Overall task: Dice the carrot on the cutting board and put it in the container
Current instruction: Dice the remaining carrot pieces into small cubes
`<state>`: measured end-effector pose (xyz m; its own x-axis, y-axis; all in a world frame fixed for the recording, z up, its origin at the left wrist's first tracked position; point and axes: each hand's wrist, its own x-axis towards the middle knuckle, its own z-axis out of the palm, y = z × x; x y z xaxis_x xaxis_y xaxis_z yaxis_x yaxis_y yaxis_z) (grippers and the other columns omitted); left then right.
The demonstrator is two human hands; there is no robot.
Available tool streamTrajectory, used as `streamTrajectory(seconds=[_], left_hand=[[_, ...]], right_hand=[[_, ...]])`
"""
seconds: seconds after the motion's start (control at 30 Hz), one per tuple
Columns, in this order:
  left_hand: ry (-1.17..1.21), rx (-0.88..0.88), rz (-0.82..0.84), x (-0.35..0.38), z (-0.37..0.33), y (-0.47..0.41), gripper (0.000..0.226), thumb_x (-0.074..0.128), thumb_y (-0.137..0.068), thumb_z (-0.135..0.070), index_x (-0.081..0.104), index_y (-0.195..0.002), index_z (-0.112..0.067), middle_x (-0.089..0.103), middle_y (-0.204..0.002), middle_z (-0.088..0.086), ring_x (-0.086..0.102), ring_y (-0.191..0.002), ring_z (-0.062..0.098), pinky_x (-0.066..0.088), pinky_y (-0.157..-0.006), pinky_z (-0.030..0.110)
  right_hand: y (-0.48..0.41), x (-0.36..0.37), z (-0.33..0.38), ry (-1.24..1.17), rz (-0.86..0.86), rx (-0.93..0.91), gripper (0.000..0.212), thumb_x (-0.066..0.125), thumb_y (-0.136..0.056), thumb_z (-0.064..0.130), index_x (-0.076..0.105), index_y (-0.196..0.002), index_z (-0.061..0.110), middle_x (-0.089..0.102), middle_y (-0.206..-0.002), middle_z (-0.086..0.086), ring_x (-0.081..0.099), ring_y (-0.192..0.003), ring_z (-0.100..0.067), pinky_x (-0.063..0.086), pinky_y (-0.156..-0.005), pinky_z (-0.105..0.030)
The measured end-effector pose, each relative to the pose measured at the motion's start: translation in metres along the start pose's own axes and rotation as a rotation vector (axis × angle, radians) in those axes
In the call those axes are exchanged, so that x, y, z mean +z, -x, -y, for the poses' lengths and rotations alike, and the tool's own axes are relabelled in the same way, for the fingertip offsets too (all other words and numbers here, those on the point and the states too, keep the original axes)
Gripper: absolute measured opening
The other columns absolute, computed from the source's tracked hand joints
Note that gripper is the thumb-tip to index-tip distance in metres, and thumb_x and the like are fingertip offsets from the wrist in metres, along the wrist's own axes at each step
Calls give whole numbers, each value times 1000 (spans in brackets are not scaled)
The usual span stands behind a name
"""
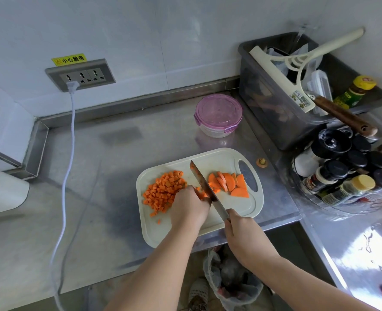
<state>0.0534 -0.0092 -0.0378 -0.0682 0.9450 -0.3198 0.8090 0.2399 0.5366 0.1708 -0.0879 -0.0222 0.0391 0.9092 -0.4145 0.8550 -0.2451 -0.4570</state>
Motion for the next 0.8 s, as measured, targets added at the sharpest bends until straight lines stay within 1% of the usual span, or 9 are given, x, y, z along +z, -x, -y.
streamTrajectory(seconds=[0.1,0.2,0.33,0.37,0.43,0.5,0.57,0.67,0.8], left_hand=[[152,-83,77,-3,-3,-2,19,62,-85,-32,64,-83,-13,63,-75,-2,57,-68,13,34,-49,22],[204,-127,154,-12,-2,-5,26,62,-84,-31,61,-66,-13,57,-60,-2,51,-58,14,32,-48,23],[272,-204,215,-21,4,-7,28,64,-82,-30,71,-85,-3,70,-81,10,58,-69,18,41,-59,26],[279,-211,212,-21,6,-7,29,65,-81,-31,72,-85,-3,71,-82,11,58,-68,19,41,-59,26],[275,-208,208,-22,7,-8,29,66,-80,-32,70,-78,-3,67,-72,10,55,-64,18,39,-57,25],[253,-190,205,-22,6,-7,27,66,-81,-32,68,-74,-5,59,-65,4,51,-60,17,36,-54,24],[181,-135,178,-20,7,-4,25,64,-83,-30,70,-77,-6,60,-66,0,54,-62,15,37,-53,23],[-18,-10,91,-14,15,10,11,63,-84,-29,66,-85,-19,66,-81,-6,61,-77,15,44,-60,25],[-177,134,-18,-1,31,25,14,60,-84,-29,62,-96,-21,63,-96,-6,59,-90,16,47,-70,30]], right_hand=[[0,-2,-1,-25,-18,-21,17,34,-104,24,50,-109,19,56,-77,6,59,-66,-11,54,-61,-26],[-2,-3,-2,-46,-11,-48,20,33,-104,24,50,-115,18,48,-72,11,52,-60,-7,45,-53,-20],[-4,-5,-3,-92,-6,-47,20,33,-104,24,49,-114,19,55,-77,6,55,-64,-10,49,-60,-25],[-3,-5,-3,-110,-10,-52,20,33,-104,24,50,-115,18,57,-78,4,57,-65,-11,50,-61,-26],[-3,-4,-2,-128,-10,-82,17,34,-104,24,50,-110,21,60,-78,1,60,-66,-14,52,-62,-30],[-3,-3,-1,-130,7,-108,12,35,-104,23,48,-104,23,61,-78,0,61,-66,-16,54,-63,-33],[-3,-2,-1,-124,14,-114,12,36,-104,23,48,-103,22,60,-78,1,61,-66,-15,53,-62,-32],[-3,-4,-4,-114,8,-106,12,35,-104,24,46,-98,24,58,-75,2,59,-64,-15,50,-61,-32],[7,-6,-11,-56,28,-129,12,36,-103,26,47,-98,23,61,-76,-1,59,-65,-17,51,-62,-38]])
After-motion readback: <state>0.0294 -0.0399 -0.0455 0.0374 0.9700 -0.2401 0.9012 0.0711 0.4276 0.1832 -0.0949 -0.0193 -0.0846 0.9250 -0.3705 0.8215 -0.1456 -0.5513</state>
